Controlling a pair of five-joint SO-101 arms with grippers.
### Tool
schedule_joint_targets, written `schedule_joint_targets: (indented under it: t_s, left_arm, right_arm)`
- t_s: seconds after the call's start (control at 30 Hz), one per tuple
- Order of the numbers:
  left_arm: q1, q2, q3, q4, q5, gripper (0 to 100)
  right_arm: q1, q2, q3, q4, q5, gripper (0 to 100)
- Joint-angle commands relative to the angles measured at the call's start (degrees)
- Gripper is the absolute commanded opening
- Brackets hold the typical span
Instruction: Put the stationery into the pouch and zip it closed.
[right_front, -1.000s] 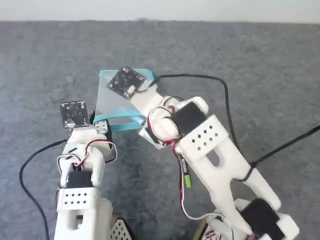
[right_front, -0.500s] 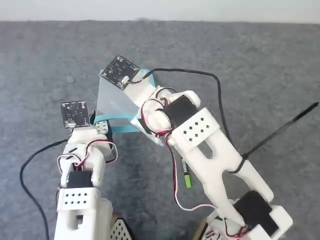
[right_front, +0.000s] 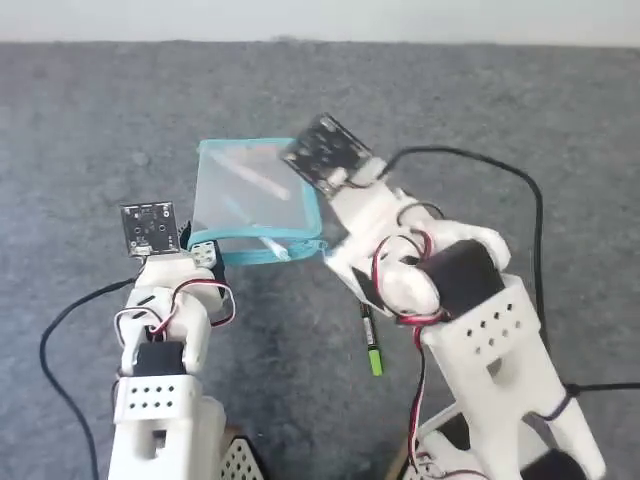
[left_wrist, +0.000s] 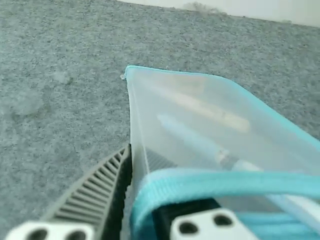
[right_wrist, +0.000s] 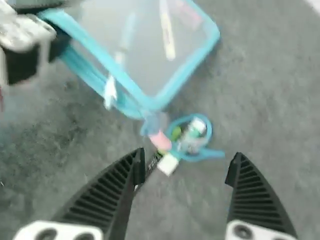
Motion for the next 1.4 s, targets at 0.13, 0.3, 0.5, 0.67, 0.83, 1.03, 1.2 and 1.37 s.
schedule_joint_targets:
  t_s: [0.13, 0.3, 0.5, 0.67, 0.83, 1.03, 1.2, 1.37]
  left_arm:
    - [0.18, 0.26, -0.84, -2.11, -0.44, 1]
    - [0.26, 0.44, -0.84, -2.29, -0.44, 1]
    - [0.35, 0.44, -0.84, -2.29, -0.44, 1]
    - [0.35, 0.44, -0.84, -2.29, -0.44, 1]
    - [0.35, 0.44, -0.84, -2.2, -0.44, 1]
    - [0.35, 0.44, -0.92, -2.37, -0.44, 1]
    - [0.35, 0.44, -0.84, -2.37, -0.44, 1]
    - [0.35, 0.44, -0.84, -2.37, -0.44, 1]
  right_arm:
    - [3.47, -3.38, 29.19, -16.4, -0.88, 25.2]
    - [3.65, -3.82, 31.12, -24.92, -3.96, 25.1]
    - [-3.12, -0.22, 21.19, -24.31, -4.4, 25.1]
    - [-11.3, 7.25, 17.23, -28.0, -4.4, 25.2]
    - [-12.18, 11.12, 16.97, -31.25, -4.31, 25.4]
    - [-11.91, 7.34, 17.05, -35.38, -4.04, 25.5]
    - [-11.91, 5.67, 16.88, -38.9, -4.31, 25.5]
    - [-10.24, 0.66, 17.32, -37.93, -3.96, 25.5]
